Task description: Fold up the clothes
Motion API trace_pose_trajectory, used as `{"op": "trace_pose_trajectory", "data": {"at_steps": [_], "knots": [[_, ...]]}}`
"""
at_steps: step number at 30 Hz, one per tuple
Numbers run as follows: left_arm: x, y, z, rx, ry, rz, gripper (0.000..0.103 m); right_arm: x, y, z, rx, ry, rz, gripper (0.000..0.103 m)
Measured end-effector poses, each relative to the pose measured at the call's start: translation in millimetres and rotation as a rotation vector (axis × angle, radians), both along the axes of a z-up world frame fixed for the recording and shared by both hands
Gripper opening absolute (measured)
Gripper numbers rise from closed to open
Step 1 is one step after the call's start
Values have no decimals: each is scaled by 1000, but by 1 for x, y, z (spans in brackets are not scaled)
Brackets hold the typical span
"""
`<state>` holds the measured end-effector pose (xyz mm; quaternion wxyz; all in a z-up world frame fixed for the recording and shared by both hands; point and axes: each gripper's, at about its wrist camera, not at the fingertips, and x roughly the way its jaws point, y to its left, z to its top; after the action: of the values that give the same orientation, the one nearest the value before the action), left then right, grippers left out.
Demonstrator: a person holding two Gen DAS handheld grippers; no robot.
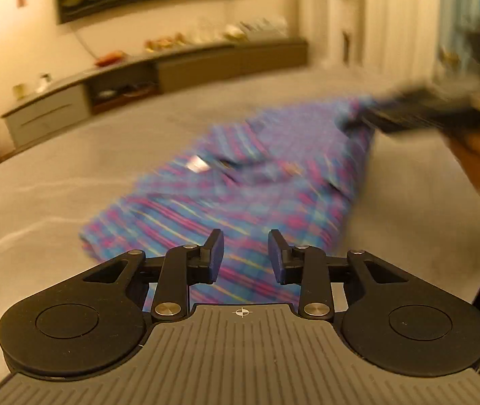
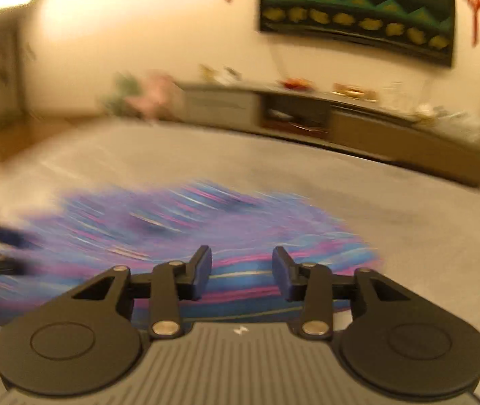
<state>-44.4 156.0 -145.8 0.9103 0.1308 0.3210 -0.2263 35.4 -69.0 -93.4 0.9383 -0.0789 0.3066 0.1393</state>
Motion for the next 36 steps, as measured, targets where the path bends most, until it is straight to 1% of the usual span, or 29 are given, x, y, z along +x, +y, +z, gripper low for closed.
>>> {"op": "trace_pose_trajectory", "data": {"at_steps": [1, 2, 4, 6, 7, 9, 11, 13, 14, 15, 16, 17, 18, 19, 21, 23, 24, 25, 26, 27, 28, 29, 30, 31, 32, 34, 35, 36], "knots": [[0, -6, -9, 35, 13, 0, 23, 11, -7, -17, -66, 33, -16, 40], [1, -12, -19, 71, 27, 0, 24, 21, -14, -33, -124, 64, -31, 45], [-2, -9, -23, 77, 18, 7, 29, 22, -33, -39, -22, 64, -42, 48], [-4, -7, -27, 82, 8, 14, 35, 19, -37, -40, 5, 99, -60, 48], [1, -4, -27, 85, 10, 16, 37, 15, -36, -41, -1, 95, -65, 48], [11, 1, -28, 91, 16, 20, 37, 8, -35, -44, 25, 106, -86, 49], [21, 14, -28, 100, 14, 42, 38, -3, -33, -43, 55, 141, -92, 50], [30, 24, -30, 105, 13, 74, 38, -22, -26, -41, 50, 162, -70, 51], [34, 28, -30, 104, 7, 93, 36, -30, -21, -36, 30, 168, -46, 52], [36, 34, -29, 94, 1, 102, 33, -38, -16, -32, 10, 173, -21, 52], [37, 41, -25, 53, 6, 99, 28, -45, -12, -27, -9, 177, 3, 52], [39, 49, -21, 10, 13, 95, 29, -46, -12, -17, -18, 165, 23, 50], [37, 57, -14, -44, 11, 96, 30, -46, -12, -7, -25, 152, 41, 52], [38, 66, -8, -79, 11, 113, 35, -39, -15, 3, -12, 116, 39, 54], [50, 86, 0, -108, 0, 182, 39, -29, -24, 19, 9, 57, 28, 70], [64, 105, 1, -92, -11, 270, 51, -11, -35, 25, 16, 11, 14, 78], [71, 111, -1, -86, -9, 297, 55, 8, -45, 19, 19, 10, 4, 79], [79, 116, -2, -81, -6, 323, 62, 25, -51, 15, 26, 26, -15, 80], [91, 120, -7, -79, 11, 335, 65, 40, -58, 9, 43, 53, -35, 78], [103, 124, -12, -78, 28, 346, 66, 51, -62, 2, 74, 90, -39, 71], [112, 123, -16, -84, 50, 340, 65, 63, -67, -4, 106, 126, -42, 59], [120, 122, -20, -90, 71, 333, 63, 74, -71, -11, 139, 163, -45, 20], [128, 121, -24, -97, 93, 326, 61, 77, -74, -15, 188, 195, -36, 7], [137, 120, -29, -103, 114, 319, 37, 74, -76, -15, 204, 180, -38, 6], [145, 120, -33, -110, 136, 312, 0, 71, -78, -14, 220, 166, -40, 4], [145, 113, -24, -125, 84, 297, 0, 59, -82, -11, 257, 126, -56, 3], [142, 109, -15, -128, 30, 283, 0, 54, -84, -11, 268, 120, -82, 3], [144, 106, -10, -140, 8, 276, 0, 50, -87, -11, 278, 114, -107, 3]]}}
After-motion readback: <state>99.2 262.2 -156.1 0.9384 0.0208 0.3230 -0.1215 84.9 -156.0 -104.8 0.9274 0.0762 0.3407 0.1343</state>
